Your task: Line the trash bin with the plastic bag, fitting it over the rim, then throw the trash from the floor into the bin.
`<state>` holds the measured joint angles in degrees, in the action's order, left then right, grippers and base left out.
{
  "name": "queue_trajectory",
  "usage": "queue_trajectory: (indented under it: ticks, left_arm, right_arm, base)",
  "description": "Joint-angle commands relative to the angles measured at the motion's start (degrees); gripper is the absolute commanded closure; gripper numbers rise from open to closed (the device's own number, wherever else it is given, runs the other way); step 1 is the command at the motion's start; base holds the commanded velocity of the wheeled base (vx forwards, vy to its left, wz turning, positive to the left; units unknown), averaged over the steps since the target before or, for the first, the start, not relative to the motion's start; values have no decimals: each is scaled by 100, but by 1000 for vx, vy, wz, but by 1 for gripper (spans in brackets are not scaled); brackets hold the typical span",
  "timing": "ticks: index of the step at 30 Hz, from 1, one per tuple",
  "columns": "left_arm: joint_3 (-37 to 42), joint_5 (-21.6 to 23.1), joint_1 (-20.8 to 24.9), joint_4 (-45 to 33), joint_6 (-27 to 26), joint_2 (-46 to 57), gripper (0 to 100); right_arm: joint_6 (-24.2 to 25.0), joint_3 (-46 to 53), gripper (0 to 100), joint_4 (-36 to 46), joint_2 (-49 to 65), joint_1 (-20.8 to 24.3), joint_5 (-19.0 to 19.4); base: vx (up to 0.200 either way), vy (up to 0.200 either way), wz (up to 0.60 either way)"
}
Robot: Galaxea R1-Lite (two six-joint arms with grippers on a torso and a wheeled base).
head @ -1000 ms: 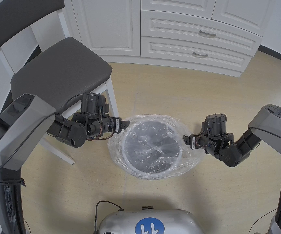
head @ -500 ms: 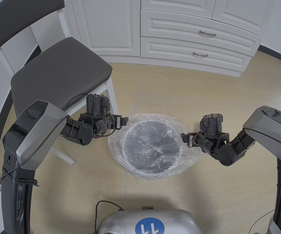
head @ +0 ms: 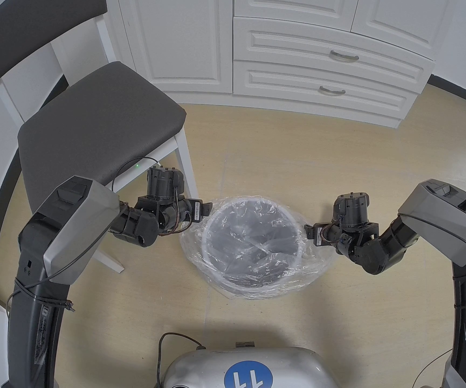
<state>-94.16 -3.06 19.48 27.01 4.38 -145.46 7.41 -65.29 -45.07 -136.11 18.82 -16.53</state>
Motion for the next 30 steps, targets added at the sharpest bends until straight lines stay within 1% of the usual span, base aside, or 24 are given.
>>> queue_trajectory:
  ticks: [1, 3, 7, 8, 10, 11, 13, 14, 16, 18, 21, 24, 30]
  left_arm:
    - [21, -2, -41, -12, -7, -26, 0]
    - [56, -2, -50, -3, 2, 17, 0]
    - [434, -2, -67, 67, -25, 422, 0]
    - [706, 16, -58, 58, -51, 677, 0]
    - [996, 42, -32, 58, -104, 967, 0]
    - [1014, 42, -23, 58, -112, 984, 0]
    - [1312, 60, -6, 93, -235, 1222, 0]
    - [1330, 60, -6, 93, -244, 1230, 0]
    - [1523, 60, 29, 102, -350, 1327, 0]
    - [1690, 77, 38, 137, -526, 1336, 0]
    - [1884, 192, 29, 287, -763, 1318, 0]
    - [2104, 306, 38, 384, -895, 1353, 0]
    - [2288, 447, 38, 384, -1070, 1353, 0]
  right_arm:
    - [-12, 43, 0, 16, -47, -28, 1]
    - [-3, 69, 0, -2, 14, -28, 1]
    - [-29, 359, 0, -46, 357, 69, 1]
    - [-91, 535, 0, -63, 550, 148, -8]
    - [-249, 816, 0, -63, 858, 236, -8]
    - [-258, 834, 0, -63, 875, 245, -8]
    - [-469, 1203, 0, -72, 1192, 359, 1]
    - [-478, 1221, 0, -63, 1209, 359, 1]
    - [-680, 1484, 0, -63, 1341, 429, 1]
    - [-961, 1687, 0, -72, 1350, 421, 36]
    - [-1233, 1853, 0, -63, 1324, 368, 62]
    - [-1348, 1941, 0, -63, 1332, 341, 62]
    - [-1400, 1994, 0, -72, 1376, 341, 53]
  base:
    - [0, 0, 0]
    - [0, 0, 0]
    - [0, 0, 0]
    - [0, 0, 0]
    - [0, 0, 0]
    - [0, 0, 0]
    - [0, 0, 0]
    - [0, 0, 0]
    - [0, 0, 0]
    - [0, 0, 0]
    - [0, 0, 0]
    - [0, 0, 0]
    - [0, 0, 0]
